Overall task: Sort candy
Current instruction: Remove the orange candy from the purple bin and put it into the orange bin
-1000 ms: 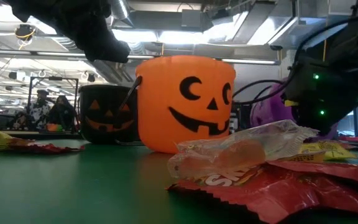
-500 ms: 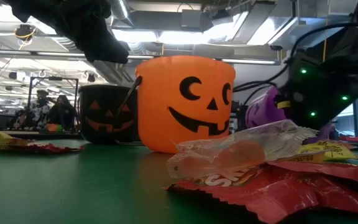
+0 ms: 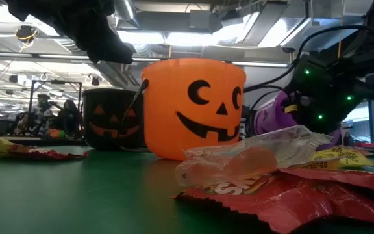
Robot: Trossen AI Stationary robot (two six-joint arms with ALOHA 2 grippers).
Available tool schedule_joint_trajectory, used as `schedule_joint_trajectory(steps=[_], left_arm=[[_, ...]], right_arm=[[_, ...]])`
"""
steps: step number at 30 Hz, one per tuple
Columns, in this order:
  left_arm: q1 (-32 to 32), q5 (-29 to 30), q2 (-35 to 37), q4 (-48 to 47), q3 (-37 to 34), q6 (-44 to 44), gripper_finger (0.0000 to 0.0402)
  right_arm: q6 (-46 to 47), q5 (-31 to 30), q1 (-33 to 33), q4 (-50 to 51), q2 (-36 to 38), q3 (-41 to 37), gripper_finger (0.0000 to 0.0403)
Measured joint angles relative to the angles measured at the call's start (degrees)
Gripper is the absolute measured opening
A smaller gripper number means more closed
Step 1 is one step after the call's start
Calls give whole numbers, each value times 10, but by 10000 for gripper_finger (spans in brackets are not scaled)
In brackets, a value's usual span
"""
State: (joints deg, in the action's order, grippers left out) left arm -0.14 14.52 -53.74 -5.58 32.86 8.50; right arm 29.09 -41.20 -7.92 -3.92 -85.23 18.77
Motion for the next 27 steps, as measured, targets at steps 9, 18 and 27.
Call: schedule_joint_trajectory(steps=[9,18,27], left_arm=[[0,5,0,0,0,1,167],[0,15,0,0,0,-1,167],[0,15,0,0,0,0,167]], right_arm=[[-24,67,12,88,94,22,1],[23,7,74,158,145,23,1],[16,3,76,161,144,23,45]])
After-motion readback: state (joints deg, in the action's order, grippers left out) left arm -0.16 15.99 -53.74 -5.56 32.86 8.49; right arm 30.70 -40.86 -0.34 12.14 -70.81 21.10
